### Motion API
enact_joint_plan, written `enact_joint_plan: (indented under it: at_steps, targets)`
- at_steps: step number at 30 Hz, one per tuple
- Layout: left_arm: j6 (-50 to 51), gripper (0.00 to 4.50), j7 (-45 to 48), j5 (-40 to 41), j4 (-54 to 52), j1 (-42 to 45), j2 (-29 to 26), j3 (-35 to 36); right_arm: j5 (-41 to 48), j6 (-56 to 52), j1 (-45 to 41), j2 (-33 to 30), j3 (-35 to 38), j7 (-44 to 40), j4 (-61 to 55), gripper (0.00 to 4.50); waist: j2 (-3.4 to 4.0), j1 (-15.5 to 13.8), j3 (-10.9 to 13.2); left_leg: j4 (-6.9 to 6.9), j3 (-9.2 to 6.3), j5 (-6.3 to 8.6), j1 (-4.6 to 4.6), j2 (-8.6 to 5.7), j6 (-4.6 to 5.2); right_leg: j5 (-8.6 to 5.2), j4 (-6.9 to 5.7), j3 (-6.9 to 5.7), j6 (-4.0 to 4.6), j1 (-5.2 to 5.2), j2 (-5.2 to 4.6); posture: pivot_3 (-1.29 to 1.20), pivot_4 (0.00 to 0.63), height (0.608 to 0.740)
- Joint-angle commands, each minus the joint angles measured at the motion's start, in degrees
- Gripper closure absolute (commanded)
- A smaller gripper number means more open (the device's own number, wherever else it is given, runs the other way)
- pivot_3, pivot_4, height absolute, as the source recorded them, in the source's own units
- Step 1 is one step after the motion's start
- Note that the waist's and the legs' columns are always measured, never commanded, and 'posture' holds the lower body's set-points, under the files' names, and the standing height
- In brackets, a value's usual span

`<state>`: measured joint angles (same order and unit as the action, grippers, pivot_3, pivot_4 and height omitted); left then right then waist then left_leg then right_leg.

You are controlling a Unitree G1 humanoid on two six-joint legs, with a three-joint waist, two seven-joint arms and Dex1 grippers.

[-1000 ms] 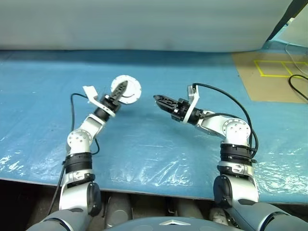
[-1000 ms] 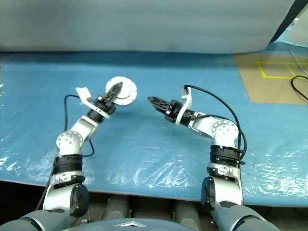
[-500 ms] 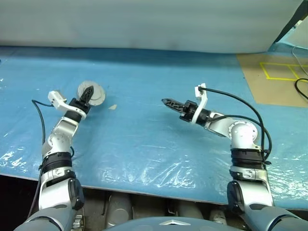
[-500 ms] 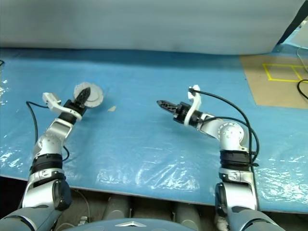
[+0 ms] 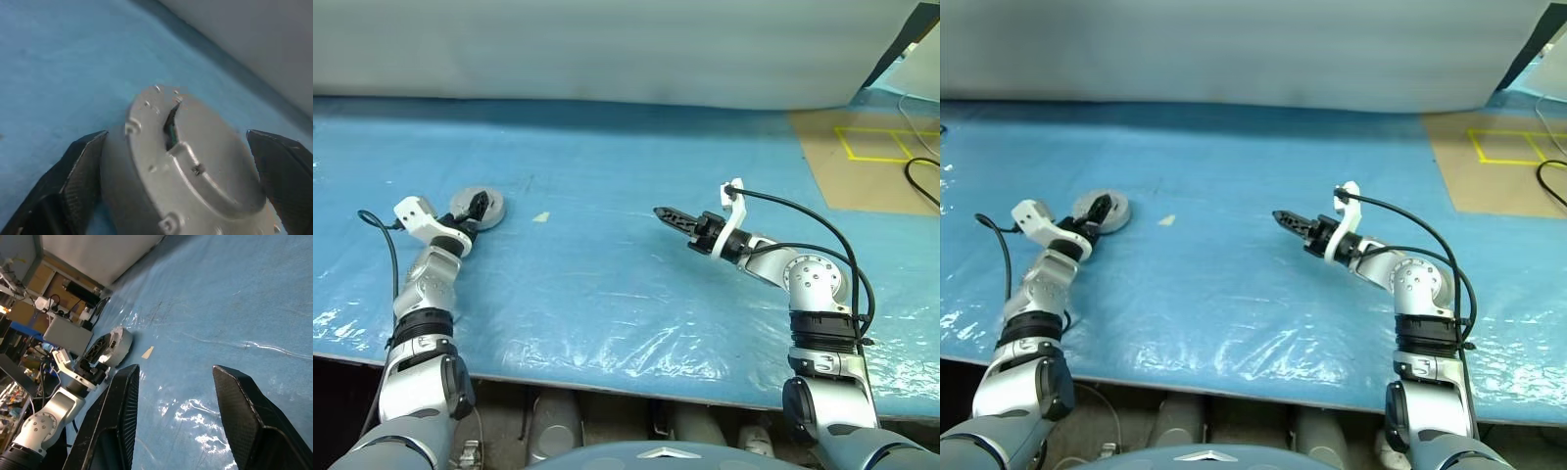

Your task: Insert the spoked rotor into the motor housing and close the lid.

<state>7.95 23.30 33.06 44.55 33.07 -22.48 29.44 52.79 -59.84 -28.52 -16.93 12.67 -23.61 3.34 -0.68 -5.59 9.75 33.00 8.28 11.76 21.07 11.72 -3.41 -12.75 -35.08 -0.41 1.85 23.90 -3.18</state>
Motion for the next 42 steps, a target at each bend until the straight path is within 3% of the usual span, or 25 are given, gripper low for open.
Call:
enact_joint_plan:
  at_steps: [1, 11, 15, 20, 22, 25, 31, 42]
  targets:
    - [-1.5, 0.01, -0.3, -1.2, 2.5, 0.3, -4.4, 1.8, 0.6, -0.1, 0.3, 0.2, 0.2, -1.0, -2.6, 2.04, 0.00, 0.1, 0.0, 0.00, 0.00, 0.00, -0.03, 0.00, 0.00, 0.00, -0.06, 0.01, 0.00, 0.00, 0.00, 0.00, 0.150, 0.740]
    - [-5.2, 0.01, 2.4, -1.6, 8.6, -3.7, -15.5, 5.8, -0.9, 1.2, 0.3, 0.6, -1.2, -3.5, -1.9, 2.04, 0.00, 0.9, 0.0, -0.02, 0.00, 0.01, -0.10, 0.01, -0.01, -0.01, -0.12, 0.02, 0.02, 0.01, 0.00, 0.00, 0.150, 0.740]
    - [1.5, 0.01, 12.5, 3.2, -5.6, -7.6, -13.5, 3.9, -4.1, 4.3, 0.0, -2.5, -3.0, -6.9, -4.6, 2.04, -0.02, -0.1, 0.0, 0.02, 0.03, 0.01, -0.02, 0.02, -0.01, -0.05, -0.12, -0.05, 0.08, 0.01, -0.12, 0.00, 0.150, 0.740]
    - [20.8, 0.01, 17.2, 16.4, -36.7, -12.6, -9.7, -3.0, -9.6, 12.6, 1.4, -6.5, -4.8, -11.2, -10.0, 2.04, -0.03, -0.3, 0.0, 0.07, 0.16, 0.01, 0.07, 0.06, -0.01, -0.16, -0.18, -0.10, 0.26, -0.01, -0.23, 0.00, 0.150, 0.740]
    - [25.4, 0.01, 19.0, 17.9, -45.0, -13.7, -9.3, -8.1, -13.8, 16.7, 2.2, -8.6, -7.4, -13.5, -11.1, 2.04, -0.03, 0.0, 0.0, 0.09, 0.18, 0.00, 0.04, 0.08, 0.00, -0.17, -0.23, -0.09, 0.28, 0.00, -0.20, 0.00, 0.150, 0.740]
    - [25.8, 0.01, 21.7, 13.7, -51.6, -15.2, -8.8, -17.1, -17.3, 19.7, 2.2, -9.8, -9.3, -14.6, -9.3, 2.04, 0.01, 0.6, 0.0, 0.03, 0.25, 0.00, -0.02, 0.08, 0.00, -0.19, -0.25, 0.07, 0.30, 0.00, -0.11, 0.00, 0.150, 0.740]
    - [20.9, 0.01, 24.7, 6.2, -50.5, -13.7, -6.0, -25.7, -19.6, 21.2, 2.2, -10.0, -10.8, -16.6, -9.0, 2.04, 0.03, 1.7, 0.0, 0.02, 0.29, -0.02, -0.06, 0.08, 0.04, -0.19, -0.25, 0.17, 0.28, 0.13, -0.03, 0.00, 0.150, 0.740]
    - [19.6, 0.01, 29.5, 2.3, -49.2, -13.0, -6.1, -27.7, -19.0, 19.3, 2.7, -8.5, -9.9, -16.1, -10.1, 2.04, 0.04, 1.6, 0.0, 0.05, 0.29, -0.04, -0.06, 0.07, 0.07, -0.19, -0.26, 0.16, 0.29, 0.12, -0.04, 0.00, 0.150, 0.740]
